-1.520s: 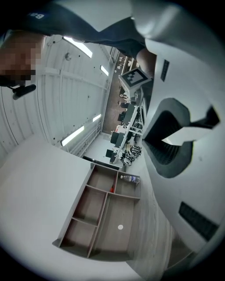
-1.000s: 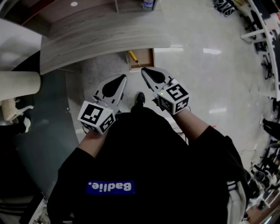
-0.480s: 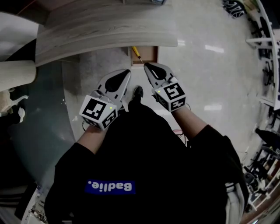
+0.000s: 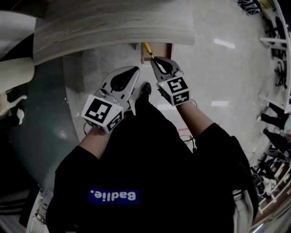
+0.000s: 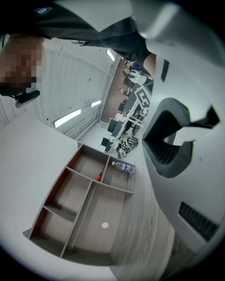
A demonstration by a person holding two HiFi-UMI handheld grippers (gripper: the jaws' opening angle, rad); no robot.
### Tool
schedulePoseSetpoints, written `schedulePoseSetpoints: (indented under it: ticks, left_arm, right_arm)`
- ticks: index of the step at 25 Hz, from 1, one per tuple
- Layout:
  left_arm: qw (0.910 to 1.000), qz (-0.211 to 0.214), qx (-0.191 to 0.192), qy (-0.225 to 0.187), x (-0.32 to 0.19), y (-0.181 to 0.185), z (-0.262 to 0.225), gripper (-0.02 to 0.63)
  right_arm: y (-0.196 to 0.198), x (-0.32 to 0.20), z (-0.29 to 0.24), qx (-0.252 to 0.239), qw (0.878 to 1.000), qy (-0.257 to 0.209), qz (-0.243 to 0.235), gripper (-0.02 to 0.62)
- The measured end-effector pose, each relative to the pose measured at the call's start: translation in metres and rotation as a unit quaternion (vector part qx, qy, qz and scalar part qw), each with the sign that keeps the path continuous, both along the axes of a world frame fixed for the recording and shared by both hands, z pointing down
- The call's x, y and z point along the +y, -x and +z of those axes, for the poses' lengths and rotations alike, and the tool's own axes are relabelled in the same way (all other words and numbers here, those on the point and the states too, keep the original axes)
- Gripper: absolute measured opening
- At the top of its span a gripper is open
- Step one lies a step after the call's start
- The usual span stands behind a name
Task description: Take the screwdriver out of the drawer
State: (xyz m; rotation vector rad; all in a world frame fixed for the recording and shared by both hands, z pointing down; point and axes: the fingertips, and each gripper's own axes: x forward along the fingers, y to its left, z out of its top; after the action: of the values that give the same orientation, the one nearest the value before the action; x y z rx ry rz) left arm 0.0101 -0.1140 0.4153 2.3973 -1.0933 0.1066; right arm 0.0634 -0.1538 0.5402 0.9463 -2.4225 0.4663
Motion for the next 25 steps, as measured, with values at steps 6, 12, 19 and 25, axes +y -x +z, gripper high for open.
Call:
schedulePoseSetpoints:
  ticks: [6, 12, 19, 25]
  left_arm:
    - [1.0000, 0.005, 0.005, 0.004, -0.013, 0.018, 0.007, 0.002]
    - [0.9999, 0.002, 0.016, 0.004, -0.027, 0.031, 0.012, 0.002]
    - [0.9996, 0.000, 0.025, 0.015, -0.036, 0.041, 0.028, 0.002]
    - [0.9995, -0.004, 0.027, 0.012, -0.052, 0.049, 0.028, 0.002]
  right_arm:
    - [0.002, -0.018, 0.041, 0.037, 0.999, 0.008, 0.027, 0.087]
    - [0.002, -0.035, 0.093, 0.072, 0.996, 0.029, 0.046, 0.101]
    - [-0.007, -0.049, 0.162, 0.115, 0.990, 0.062, 0.060, 0.117]
    - [-0.013, -0.059, 0.210, 0.151, 0.983, 0.085, 0.062, 0.124]
